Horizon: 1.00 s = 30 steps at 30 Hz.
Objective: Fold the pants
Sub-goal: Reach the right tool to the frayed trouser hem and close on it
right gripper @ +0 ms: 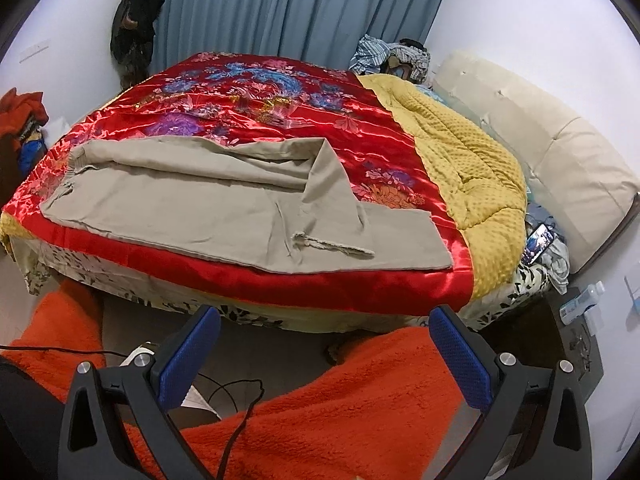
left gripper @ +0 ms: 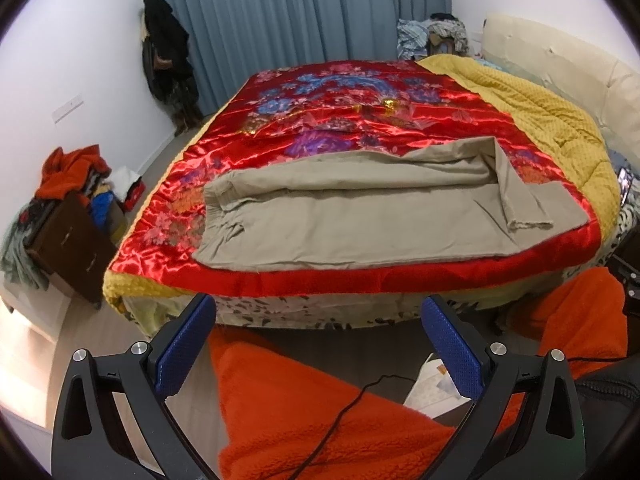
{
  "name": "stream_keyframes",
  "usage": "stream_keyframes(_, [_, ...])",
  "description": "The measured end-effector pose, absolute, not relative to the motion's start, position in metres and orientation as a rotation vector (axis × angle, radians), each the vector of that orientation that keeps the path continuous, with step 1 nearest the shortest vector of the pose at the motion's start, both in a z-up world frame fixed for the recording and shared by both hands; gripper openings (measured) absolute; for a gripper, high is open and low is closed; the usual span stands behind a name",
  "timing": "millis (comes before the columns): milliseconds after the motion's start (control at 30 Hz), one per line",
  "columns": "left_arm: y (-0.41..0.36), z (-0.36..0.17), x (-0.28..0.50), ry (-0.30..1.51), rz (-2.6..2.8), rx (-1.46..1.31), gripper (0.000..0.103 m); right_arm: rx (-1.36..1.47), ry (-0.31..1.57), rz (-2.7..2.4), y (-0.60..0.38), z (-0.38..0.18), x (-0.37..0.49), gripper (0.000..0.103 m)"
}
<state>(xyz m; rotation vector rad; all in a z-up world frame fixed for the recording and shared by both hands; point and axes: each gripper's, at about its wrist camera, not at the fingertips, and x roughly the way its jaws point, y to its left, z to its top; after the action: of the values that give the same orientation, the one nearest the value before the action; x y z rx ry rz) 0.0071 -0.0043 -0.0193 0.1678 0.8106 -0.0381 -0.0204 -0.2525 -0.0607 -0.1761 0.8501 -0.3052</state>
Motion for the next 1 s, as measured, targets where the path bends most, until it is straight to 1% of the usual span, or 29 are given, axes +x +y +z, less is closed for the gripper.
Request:
stream_keyframes(233, [-0.002, -0.019, 0.009, 0.805, -0.043, 0.179, 0.103, -0.184, 0.857, -0.306, -0.251, -0.063, -0.017, 0.103])
stream_keyframes(367, [-0.002, -0.01, 0.024, 0.744, -0.006, 0.203, 0.102, -0.15, 0.834, -0.28, -0.255, -0.062, -0.015, 0.103])
stream_keyframes(500, [-0.003, 0.007, 0.052, 0.687, -0.022, 0.12, 0.102, -0.073, 0.726, -0.162, -0.262, -0.047, -0.004, 0.103])
stream_keyframes(633, [-0.019, 0.01, 0.079, 0.691, -0.092, 0.047, 0.102, 0.023, 0.601, -0.026, -0.259, -0.038, 0.008, 0.103])
stream_keyframes(733, [-0.033, -0.003, 0.094, 0.75, -0.122, 0.04, 0.102, 0.073, 0.61, 0.049, -0.261, -0.06, 0.03, 0.103])
stream_keyframes(867, [-0.042, -0.025, 0.098, 0.799, -0.116, 0.1, 0.102, 0.063, 0.796, -0.043, -0.279, -0.126, 0.077, 0.102])
stream_keyframes(933, [-0.039, -0.035, 0.099, 0.818, -0.09, 0.12, 0.102, 0.034, 0.836, -0.086, -0.287, -0.144, 0.101, 0.095])
stream_keyframes(1000, [-0.033, -0.047, 0.104, 0.849, -0.067, 0.108, 0.102, 0.008, 0.843, -0.098, -0.292, -0.155, 0.128, 0.095])
